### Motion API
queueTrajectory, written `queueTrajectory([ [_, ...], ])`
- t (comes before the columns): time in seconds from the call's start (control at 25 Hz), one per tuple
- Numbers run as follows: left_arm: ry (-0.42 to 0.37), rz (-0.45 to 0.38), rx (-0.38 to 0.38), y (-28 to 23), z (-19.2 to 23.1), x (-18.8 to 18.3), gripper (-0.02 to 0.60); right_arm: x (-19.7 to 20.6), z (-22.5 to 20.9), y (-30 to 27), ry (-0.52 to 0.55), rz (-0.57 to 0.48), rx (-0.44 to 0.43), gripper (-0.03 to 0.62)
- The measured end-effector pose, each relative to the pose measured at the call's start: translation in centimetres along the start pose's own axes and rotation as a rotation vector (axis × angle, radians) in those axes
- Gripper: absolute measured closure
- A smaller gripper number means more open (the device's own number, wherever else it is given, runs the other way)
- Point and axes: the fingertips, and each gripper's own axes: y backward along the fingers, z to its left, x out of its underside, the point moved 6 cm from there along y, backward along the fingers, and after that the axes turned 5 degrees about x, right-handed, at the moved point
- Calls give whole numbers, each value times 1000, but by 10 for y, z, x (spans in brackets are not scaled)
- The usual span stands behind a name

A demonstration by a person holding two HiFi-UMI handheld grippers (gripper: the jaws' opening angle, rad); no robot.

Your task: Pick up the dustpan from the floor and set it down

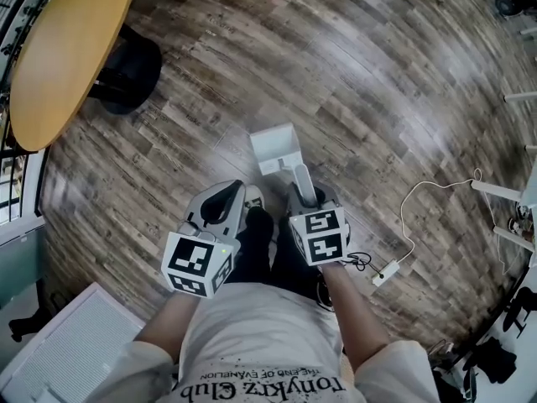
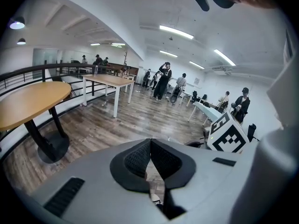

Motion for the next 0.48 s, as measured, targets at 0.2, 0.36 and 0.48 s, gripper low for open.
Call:
queueTrajectory([
  [0.2, -25, -22, -1, 12, -9, -8, 558, -11, 7, 29, 41, -11, -19, 523],
  [0.36, -40, -42, -2, 24, -17, -10, 558, -19, 15, 51, 72, -25, -24, 523],
  [0.48, -44, -50, 17, 29, -25, -13, 558, -25, 18, 67, 91, -36, -24, 523],
])
